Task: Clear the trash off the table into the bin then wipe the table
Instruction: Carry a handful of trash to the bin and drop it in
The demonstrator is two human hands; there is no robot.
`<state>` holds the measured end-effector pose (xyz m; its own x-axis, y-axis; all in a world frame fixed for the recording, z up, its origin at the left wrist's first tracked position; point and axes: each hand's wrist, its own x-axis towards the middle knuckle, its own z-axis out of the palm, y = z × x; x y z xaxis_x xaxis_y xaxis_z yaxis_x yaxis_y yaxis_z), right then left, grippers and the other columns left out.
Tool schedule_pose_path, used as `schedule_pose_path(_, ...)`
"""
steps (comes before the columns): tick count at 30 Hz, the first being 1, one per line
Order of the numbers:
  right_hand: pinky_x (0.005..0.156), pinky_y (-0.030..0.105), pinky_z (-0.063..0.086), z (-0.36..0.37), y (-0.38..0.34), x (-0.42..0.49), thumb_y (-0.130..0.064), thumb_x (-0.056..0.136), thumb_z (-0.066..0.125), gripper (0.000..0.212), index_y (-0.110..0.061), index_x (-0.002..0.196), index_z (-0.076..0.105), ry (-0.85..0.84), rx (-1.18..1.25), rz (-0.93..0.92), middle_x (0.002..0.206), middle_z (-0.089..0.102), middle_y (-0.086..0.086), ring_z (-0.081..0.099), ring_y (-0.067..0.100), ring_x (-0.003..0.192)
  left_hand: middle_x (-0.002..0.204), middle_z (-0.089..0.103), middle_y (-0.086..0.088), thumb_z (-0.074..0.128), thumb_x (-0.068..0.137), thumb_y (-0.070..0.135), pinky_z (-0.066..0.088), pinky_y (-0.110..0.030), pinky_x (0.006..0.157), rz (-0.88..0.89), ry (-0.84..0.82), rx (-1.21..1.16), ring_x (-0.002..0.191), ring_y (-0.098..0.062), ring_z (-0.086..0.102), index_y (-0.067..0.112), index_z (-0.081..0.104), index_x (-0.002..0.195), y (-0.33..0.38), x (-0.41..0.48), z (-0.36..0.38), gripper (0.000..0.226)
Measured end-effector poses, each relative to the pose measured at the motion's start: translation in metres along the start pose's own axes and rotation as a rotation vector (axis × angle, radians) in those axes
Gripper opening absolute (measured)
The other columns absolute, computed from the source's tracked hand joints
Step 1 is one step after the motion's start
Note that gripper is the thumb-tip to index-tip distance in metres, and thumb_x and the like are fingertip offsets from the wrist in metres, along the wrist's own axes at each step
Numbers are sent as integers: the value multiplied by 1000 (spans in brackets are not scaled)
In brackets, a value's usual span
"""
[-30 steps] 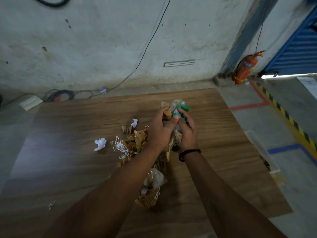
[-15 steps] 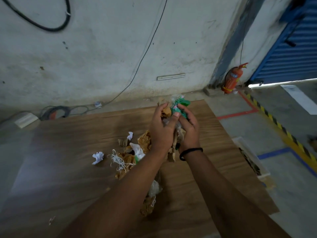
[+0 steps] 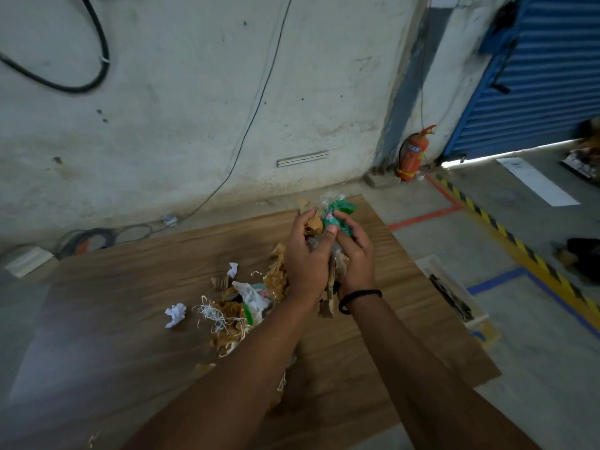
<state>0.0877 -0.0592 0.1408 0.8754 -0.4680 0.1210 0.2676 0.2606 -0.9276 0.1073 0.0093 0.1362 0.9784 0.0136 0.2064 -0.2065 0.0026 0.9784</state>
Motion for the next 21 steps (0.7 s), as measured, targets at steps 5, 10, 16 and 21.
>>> schedule_pose_path(5, 96, 47, 50, -41, -5, -12, -19, 78, 62, 30, -22, 106, 70, 82, 8, 33, 121, 65, 12, 61, 30, 113, 110, 59, 20, 62, 82, 39, 47, -20, 86, -12, -88, -9, 104, 6, 56, 23, 57, 123, -1, -26, 30, 44)
schedule_pose_path(10, 98, 46, 49, -90, -34, -23, -19, 78, 63, 27, -23, 104, 69, 179, -40, -58, 117, 66, 9, 61, 28, 113, 116, 64, 3, 62, 78, 48, 51, -41, 93, -48, -189, -31, 107, -12, 60, 34, 56, 118, 13, -55, 76, 44)
schedule_pose_path(16, 82, 22, 52, -171, -69, -54, -3, 88, 57, 28, -6, 115, 62, 306, -76, -111, 109, 65, 1, 65, 4, 97, 124, 61, 4, 63, 80, 44, 48, -42, 98, -37, -306, -43, 115, -12, 57, 27, 55, 125, 25, -114, 143, 49)
schedule_pose_path(21, 81, 18, 51, -256, -97, -103, -12, 82, 57, 37, -5, 118, 60, 398, -95, -131, 109, 64, -2, 64, -3, 95, 121, 61, 6, 63, 84, 34, 49, -35, 96, -47, -407, -56, 112, -9, 58, 23, 56, 124, 33, -194, 203, 43)
